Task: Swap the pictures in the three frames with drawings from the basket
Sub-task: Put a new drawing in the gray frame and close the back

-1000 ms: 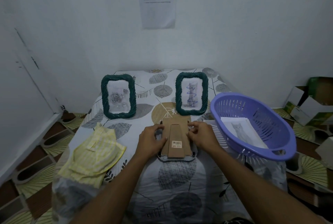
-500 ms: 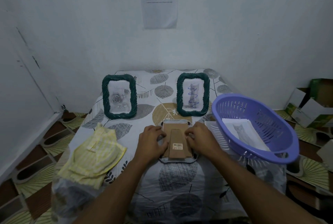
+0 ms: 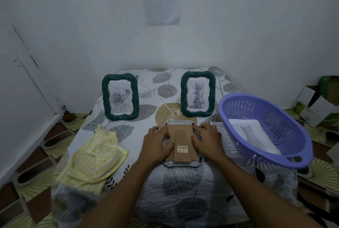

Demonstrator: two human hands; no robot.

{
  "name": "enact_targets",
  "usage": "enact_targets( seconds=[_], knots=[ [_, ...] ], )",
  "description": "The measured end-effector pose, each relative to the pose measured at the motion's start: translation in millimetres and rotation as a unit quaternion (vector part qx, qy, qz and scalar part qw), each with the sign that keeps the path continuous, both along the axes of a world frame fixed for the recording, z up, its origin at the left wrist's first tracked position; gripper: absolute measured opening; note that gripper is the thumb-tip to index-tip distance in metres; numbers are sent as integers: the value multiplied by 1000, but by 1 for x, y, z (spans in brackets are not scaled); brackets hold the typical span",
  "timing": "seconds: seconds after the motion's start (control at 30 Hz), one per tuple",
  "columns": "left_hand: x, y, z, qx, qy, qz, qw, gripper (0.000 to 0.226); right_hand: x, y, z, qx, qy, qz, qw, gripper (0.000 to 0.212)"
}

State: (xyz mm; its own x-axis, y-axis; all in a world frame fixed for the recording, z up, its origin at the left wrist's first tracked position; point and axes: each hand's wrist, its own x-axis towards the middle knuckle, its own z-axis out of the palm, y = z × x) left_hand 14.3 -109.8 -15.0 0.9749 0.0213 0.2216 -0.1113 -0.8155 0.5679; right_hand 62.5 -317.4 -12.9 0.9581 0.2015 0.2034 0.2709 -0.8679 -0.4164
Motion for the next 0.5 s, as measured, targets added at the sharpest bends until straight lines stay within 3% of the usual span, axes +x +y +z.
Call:
enact_targets(
  seconds=[0.07, 0.23, 0.5],
  knots=[
    [1, 0, 0, 4, 4, 0, 1000, 34, 0, 1, 1, 0, -4, 0, 1000, 45],
    [1, 0, 0, 18, 9, -1, 1000, 54, 0, 2, 4, -4, 9, 1, 1000, 45],
    [-2, 0, 3, -16, 21, -20, 999, 23, 0, -2, 6, 31, 22, 16, 999, 45]
  ],
)
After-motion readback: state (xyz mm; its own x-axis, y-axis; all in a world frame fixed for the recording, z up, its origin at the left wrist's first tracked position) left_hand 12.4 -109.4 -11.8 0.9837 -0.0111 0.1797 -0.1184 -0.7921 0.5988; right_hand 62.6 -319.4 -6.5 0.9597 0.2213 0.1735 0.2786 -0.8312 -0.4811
